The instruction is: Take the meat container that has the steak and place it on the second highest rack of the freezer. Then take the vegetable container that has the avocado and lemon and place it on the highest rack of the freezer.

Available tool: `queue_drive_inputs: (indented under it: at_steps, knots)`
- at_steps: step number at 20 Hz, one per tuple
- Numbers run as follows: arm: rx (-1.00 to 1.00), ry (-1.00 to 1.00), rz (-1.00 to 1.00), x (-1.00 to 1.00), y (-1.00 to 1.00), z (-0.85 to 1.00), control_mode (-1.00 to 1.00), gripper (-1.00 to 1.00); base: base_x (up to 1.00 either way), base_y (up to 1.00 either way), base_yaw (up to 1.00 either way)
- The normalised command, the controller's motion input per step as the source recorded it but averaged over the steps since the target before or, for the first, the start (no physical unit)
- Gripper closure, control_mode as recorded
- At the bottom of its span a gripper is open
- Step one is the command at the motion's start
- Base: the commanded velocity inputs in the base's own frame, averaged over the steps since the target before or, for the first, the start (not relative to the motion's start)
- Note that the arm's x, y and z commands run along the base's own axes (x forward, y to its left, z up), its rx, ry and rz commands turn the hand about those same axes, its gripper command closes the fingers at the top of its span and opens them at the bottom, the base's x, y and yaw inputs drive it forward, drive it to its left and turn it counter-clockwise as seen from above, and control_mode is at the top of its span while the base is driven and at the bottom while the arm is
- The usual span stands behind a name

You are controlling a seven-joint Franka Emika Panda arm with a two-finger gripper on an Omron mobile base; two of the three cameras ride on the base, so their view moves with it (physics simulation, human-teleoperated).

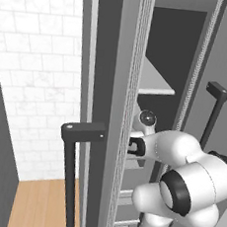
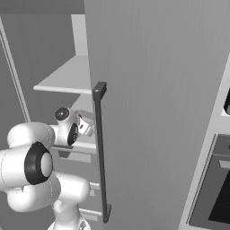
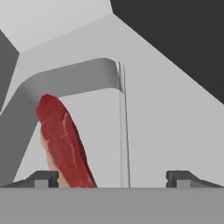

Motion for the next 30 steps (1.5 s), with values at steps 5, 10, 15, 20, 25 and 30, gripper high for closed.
queue_drive_inputs:
  at_steps: [5, 10, 15, 20, 25, 30]
  knots:
    - [0.02, -0.12, -0.09, -0.18, -0.01, 0.31, -1.0, -1.0, 0.0, 0.0, 0.0]
    - [0.03, -0.02, 0.0, -0.38, -0.27, 0.59, -1.0, -1.0, 0.0, 0.0, 0.0]
    - [0.01, 0.0, 0.0, -0.04, -0.02, 0.75, -1.0, -1.0, 0.0, 0.0, 0.0]
    - [-0.03, 0.0, 0.08, -0.73, 0.08, 0.37, -1.0, -1.0, 0.0, 0.0, 0.0]
    - [0.0, 0.0, 0.21, -0.99, 0.07, 0.07, -1.0, -1.0, 0.0, 0.0, 0.0]
    - [-0.03, 0.08, 0.17, -0.6, 0.2, 0.47, -1.0, -1.0, 0.0, 0.0, 0.0]
